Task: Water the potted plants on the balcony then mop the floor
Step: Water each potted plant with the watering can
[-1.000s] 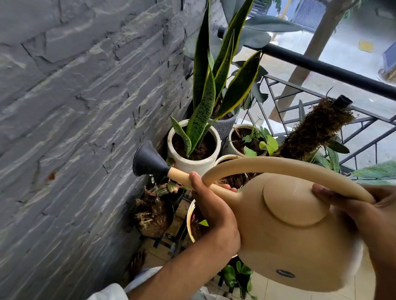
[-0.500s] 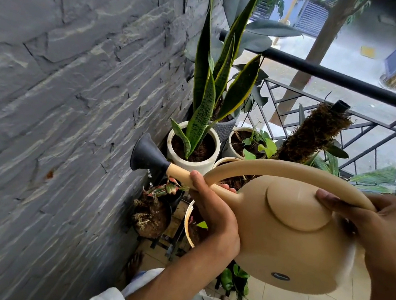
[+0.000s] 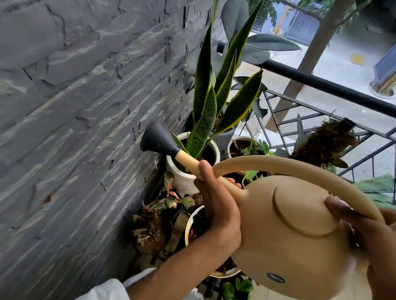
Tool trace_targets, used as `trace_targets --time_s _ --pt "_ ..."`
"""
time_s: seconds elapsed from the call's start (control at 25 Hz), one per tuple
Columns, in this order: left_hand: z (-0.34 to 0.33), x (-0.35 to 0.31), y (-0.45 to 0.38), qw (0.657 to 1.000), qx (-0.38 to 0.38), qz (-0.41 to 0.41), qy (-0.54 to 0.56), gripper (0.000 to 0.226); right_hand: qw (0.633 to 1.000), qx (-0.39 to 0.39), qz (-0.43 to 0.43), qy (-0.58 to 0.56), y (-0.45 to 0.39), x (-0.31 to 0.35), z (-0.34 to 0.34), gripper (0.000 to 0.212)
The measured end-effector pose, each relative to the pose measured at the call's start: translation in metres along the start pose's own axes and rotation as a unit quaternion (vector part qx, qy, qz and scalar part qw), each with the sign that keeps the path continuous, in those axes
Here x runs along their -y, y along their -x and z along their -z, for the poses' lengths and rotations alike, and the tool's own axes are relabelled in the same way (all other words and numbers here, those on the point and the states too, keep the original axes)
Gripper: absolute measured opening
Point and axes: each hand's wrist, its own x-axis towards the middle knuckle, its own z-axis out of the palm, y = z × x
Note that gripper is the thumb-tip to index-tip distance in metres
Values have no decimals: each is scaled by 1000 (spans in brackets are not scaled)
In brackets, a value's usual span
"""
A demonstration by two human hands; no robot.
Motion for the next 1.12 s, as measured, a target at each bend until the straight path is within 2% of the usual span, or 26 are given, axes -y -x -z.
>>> trace_targets --time_s 0.08,0.24,0.52,0.6,0.68,0.72,0.8,0.84,0.92,1.04,1.12 --pt "-1 -5 -10 1000 9 16 -1 94 1000 -2 13 5 1 6 -10 14" --pt "1 -10 -22 999 2 40 -3 66 999 -22 20 24 4 17 -25 13" --pt "3 -18 -28 996 -19 83 -6 51 999 -30 -17 32 1 17 -37 17" --pt "0 -23 -26 995 -19 97 -1 49 998 -24 -27 48 -2 19 -37 25" --pt "-4 -28 -22 994 -18 108 1 50 998 -25 -38 51 -1 24 -38 20" --pt "-5 -28 -22 994 -18 109 1 50 998 -13 -53 42 0 27 -38 24" --pt "-6 -30 -23 994 -16 107 0 51 997 3 -65 46 0 23 -34 50" --pt "-6 -30 -25 994 -16 110 1 52 996 0 -69 54 -1 24 -33 55" --pt "-7 -30 -27 993 -15 116 0 55 994 11 -88 57 -4 28 -34 54" --pt "-10 -35 -28 993 -18 116 4 53 994 11 -76 74 -8 30 -35 58" --pt "-10 -35 -31 994 -24 106 6 52 995 12 -70 76 -9 31 -37 53"
